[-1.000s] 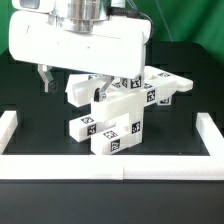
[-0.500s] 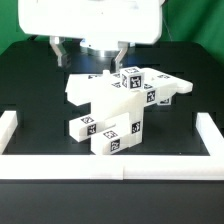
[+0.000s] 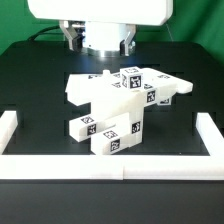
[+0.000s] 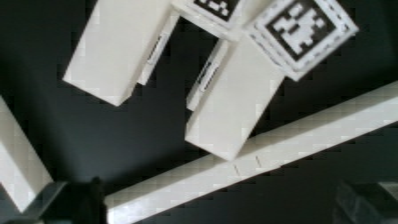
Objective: Assemble chair
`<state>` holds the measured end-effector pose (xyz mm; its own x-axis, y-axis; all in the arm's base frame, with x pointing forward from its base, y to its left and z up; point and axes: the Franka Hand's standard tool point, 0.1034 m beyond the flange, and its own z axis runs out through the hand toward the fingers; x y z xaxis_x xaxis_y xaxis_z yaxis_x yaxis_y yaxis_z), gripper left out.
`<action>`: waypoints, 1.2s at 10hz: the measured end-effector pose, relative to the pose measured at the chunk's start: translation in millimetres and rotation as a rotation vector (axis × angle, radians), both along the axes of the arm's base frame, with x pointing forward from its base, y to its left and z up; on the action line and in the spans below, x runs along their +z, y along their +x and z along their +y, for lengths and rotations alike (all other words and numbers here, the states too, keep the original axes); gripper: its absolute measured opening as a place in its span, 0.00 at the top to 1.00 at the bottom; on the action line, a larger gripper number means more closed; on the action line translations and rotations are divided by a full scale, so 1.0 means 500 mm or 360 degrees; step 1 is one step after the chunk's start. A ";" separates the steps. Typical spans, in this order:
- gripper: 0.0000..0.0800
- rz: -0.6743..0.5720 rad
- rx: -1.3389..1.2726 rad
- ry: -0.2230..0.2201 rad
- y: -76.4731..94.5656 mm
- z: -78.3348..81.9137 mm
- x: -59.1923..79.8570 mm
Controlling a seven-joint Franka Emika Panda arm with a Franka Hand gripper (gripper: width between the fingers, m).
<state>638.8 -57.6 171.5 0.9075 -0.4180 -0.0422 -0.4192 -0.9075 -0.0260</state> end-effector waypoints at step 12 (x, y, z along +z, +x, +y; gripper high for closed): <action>0.19 -0.0001 0.0312 0.0043 -0.012 0.072 -0.020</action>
Offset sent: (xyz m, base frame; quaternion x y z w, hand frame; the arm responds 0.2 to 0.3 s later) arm -0.0209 0.0369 -0.0041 0.0229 -0.0002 -0.0641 0.9977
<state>633.0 -21.5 161.4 0.9715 -0.2317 -0.0504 -0.2343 -0.9708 -0.0519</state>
